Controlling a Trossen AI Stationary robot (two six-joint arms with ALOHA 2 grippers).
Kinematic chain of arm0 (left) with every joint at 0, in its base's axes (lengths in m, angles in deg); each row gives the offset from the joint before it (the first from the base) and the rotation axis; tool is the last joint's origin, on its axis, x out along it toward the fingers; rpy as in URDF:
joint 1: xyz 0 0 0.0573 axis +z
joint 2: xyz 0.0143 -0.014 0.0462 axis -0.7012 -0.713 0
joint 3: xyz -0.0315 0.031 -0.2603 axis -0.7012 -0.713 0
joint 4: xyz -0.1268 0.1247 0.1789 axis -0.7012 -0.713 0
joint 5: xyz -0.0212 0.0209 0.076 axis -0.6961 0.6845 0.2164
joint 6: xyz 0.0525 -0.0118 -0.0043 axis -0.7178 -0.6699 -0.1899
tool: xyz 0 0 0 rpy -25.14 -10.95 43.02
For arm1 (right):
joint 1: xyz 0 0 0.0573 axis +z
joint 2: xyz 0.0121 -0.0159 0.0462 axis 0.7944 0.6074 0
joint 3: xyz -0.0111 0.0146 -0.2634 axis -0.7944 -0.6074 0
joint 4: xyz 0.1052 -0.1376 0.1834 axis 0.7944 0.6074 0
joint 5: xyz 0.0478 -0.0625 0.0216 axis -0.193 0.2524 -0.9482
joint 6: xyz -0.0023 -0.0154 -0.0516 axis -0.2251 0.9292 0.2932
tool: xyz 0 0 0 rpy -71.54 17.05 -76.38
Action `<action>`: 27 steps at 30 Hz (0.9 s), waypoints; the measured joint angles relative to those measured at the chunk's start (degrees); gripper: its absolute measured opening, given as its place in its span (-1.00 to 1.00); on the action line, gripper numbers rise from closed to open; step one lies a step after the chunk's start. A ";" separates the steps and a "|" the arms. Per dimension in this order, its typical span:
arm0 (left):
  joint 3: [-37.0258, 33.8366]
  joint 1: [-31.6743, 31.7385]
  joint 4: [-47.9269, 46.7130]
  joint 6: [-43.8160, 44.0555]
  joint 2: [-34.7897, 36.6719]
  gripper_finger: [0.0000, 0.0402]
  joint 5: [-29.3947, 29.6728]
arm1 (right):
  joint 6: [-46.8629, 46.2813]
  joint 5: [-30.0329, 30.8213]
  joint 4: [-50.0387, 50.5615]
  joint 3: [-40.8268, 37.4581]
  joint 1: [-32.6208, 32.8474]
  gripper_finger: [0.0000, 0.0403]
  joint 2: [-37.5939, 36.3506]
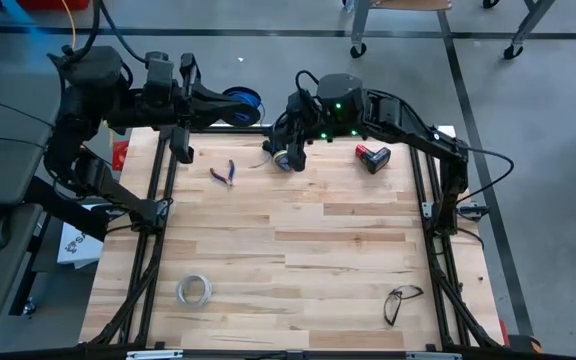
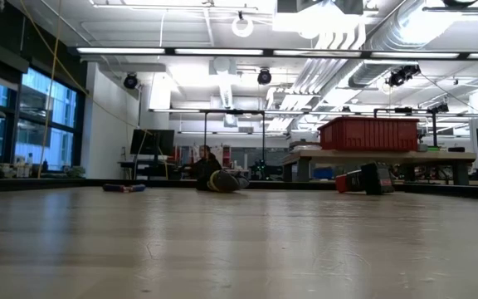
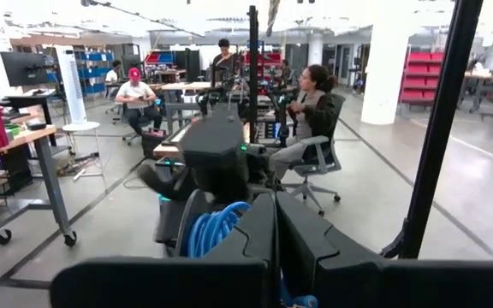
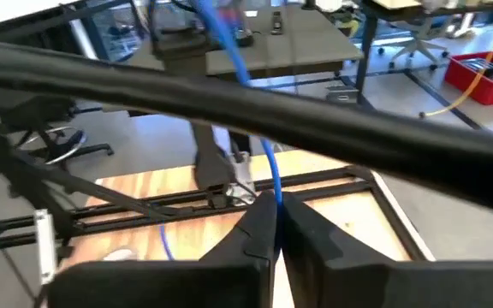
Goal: Coil cords
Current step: Coil the blue wire onto the black spool
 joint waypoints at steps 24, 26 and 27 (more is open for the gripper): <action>-0.03 -3.28 19.03 38.33 -4.49 -1.00 2.56 | 8.60 1.42 -31.95 0.02 12.34 -1.00 2.14; 0.00 -4.04 20.49 41.93 -4.51 -1.00 2.38 | 8.73 1.32 -33.94 0.02 12.43 -1.00 2.26; 0.00 -4.41 21.28 43.62 -4.54 -1.00 2.40 | 9.24 1.16 -35.27 0.02 12.43 -1.00 2.70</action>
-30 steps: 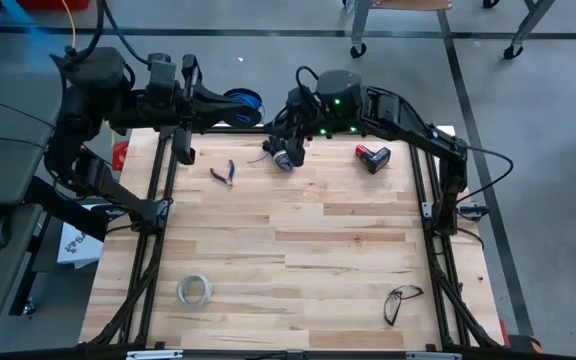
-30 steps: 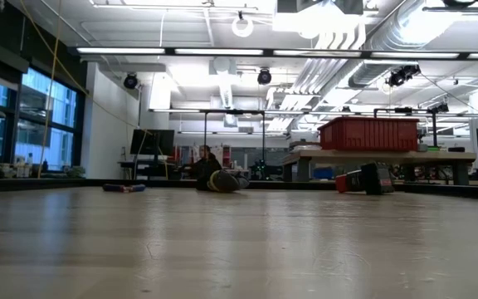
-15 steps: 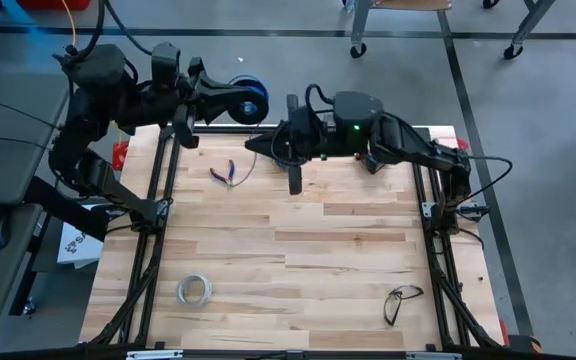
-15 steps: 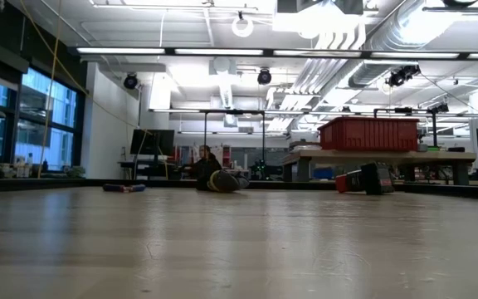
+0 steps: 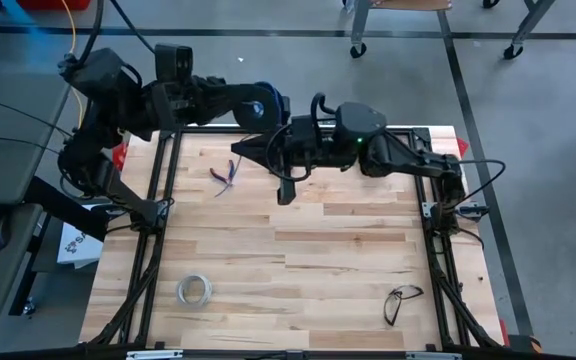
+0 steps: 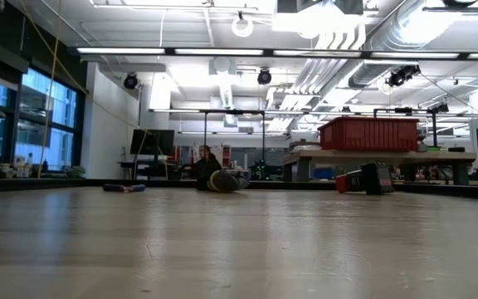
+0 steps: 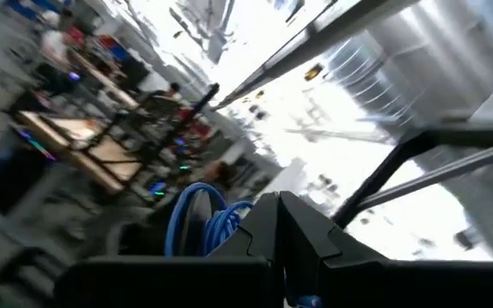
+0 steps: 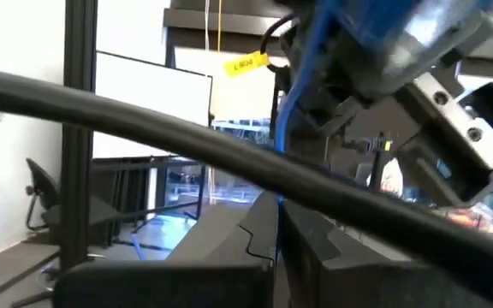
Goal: Coil cords
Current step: Coil the blue wire onto the black spool
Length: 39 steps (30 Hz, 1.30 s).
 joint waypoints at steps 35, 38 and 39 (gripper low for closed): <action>-0.04 -8.84 -24.14 13.40 2.64 -1.00 -0.06 | 16.13 -3.53 -1.30 -0.02 -6.47 -1.00 0.21; -0.04 -8.49 -29.86 9.54 3.89 -1.00 2.82 | 15.80 -4.17 1.90 -0.02 -8.09 -1.00 0.19; -0.04 -8.05 -31.63 8.16 4.44 -1.00 3.16 | 15.59 -4.33 3.00 -0.02 -8.53 -1.00 0.19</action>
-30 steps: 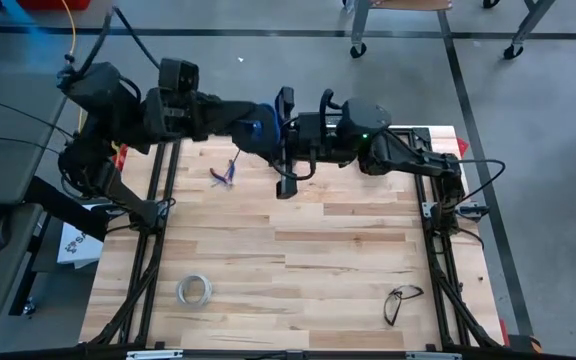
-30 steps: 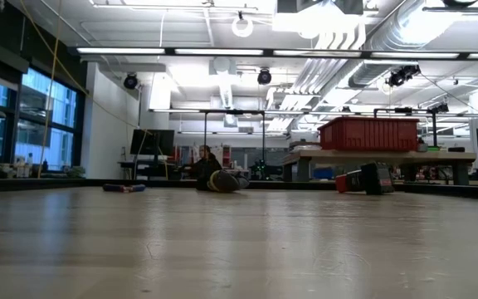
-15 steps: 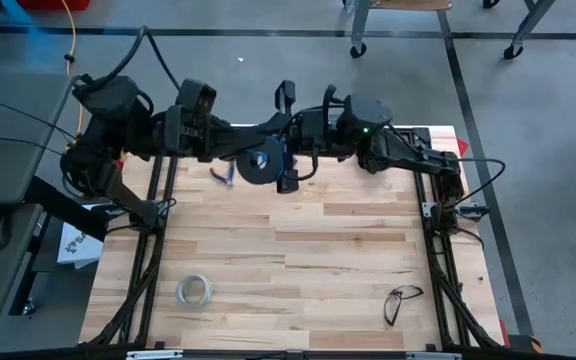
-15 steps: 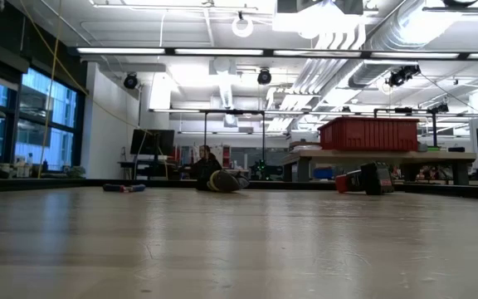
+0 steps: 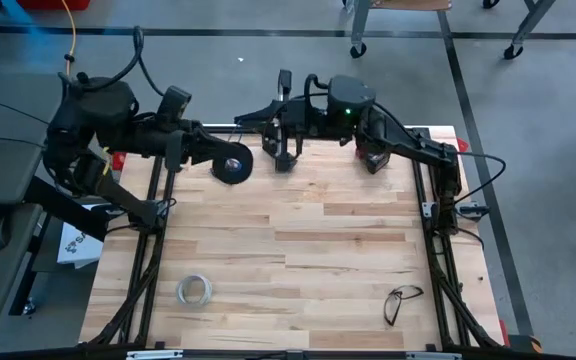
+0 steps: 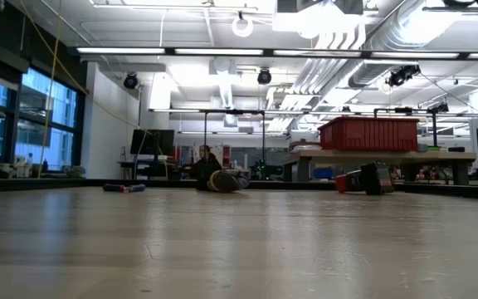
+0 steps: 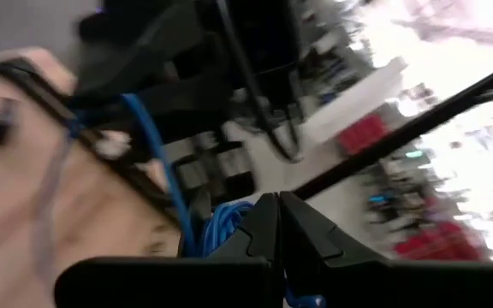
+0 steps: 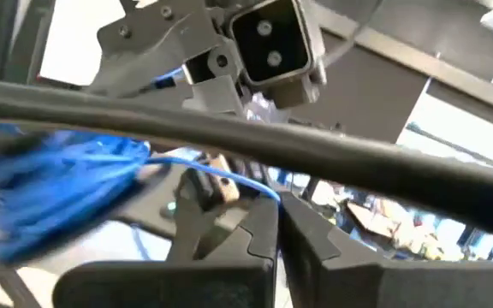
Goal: Coil cords
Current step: Coil the blue wire onto the black spool
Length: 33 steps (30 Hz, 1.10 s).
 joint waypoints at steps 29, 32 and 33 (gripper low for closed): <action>-0.02 5.75 -4.89 -48.39 1.18 -0.99 13.00 | -6.56 -0.10 14.91 0.07 -3.67 -1.00 -0.57; -0.02 5.75 -2.91 -46.95 1.55 -0.98 10.71 | -6.56 -1.41 14.81 0.11 -3.22 -1.00 -1.11; -0.02 5.75 -2.08 -47.00 1.57 -0.98 10.73 | -6.75 -1.81 14.63 0.17 -3.02 -1.00 -1.21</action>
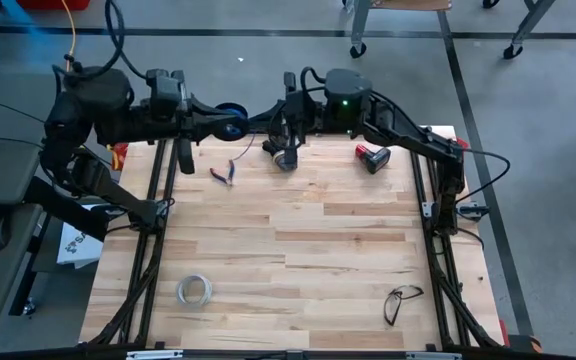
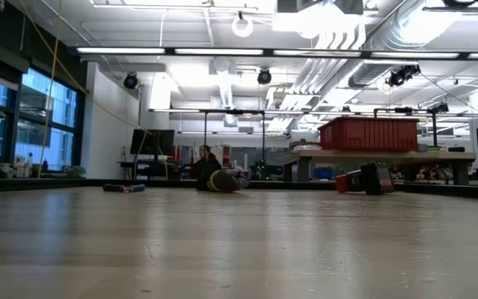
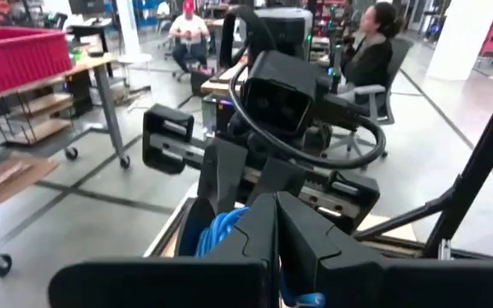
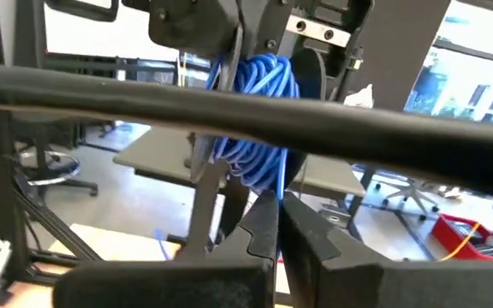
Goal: Coil cords
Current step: Coil the blue wire onto the black spool
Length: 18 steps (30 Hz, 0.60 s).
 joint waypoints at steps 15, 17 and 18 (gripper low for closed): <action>0.20 0.00 6.80 -5.42 0.48 -0.98 0.35 | -11.60 -2.67 1.42 -0.25 1.00 -0.62 0.14; 0.11 0.00 6.80 -5.69 0.29 -0.98 0.21 | -12.13 -2.98 1.44 -0.16 1.35 -0.56 -0.01; 0.09 0.00 6.70 -5.88 0.27 -0.98 0.15 | -12.39 -2.98 1.79 -0.15 1.51 -0.54 -0.01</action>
